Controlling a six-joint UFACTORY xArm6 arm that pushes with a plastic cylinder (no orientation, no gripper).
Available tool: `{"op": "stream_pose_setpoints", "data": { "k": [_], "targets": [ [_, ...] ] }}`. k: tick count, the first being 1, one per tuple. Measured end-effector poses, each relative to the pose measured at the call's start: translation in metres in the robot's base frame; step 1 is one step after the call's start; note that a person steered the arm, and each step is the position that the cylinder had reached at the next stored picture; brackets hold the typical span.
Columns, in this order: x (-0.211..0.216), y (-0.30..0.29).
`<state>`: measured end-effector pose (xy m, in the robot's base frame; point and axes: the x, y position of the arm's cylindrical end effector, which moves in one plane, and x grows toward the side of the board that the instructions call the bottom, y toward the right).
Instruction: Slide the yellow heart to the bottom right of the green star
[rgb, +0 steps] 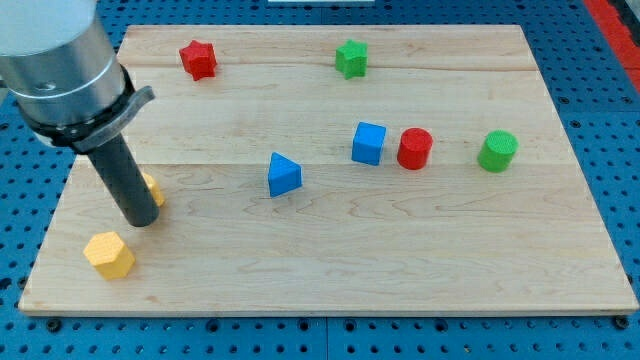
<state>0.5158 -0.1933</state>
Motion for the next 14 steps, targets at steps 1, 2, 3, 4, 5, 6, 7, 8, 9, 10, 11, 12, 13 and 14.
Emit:
{"op": "stream_pose_setpoints", "data": {
  "k": [1,2,3,4,5,6,7,8,9,10,11,12,13,14],
  "targets": [
    [-0.009,-0.028],
    [-0.022,-0.050],
    [-0.044,-0.009],
    [-0.074,0.038],
    [-0.105,0.059],
    [-0.128,0.077],
    [-0.146,0.102],
    [-0.163,0.106],
    [-0.172,0.090],
    [-0.185,0.083],
    [-0.199,0.081],
    [-0.210,0.084],
    [-0.225,0.084],
    [-0.236,0.107]
  ]
}}
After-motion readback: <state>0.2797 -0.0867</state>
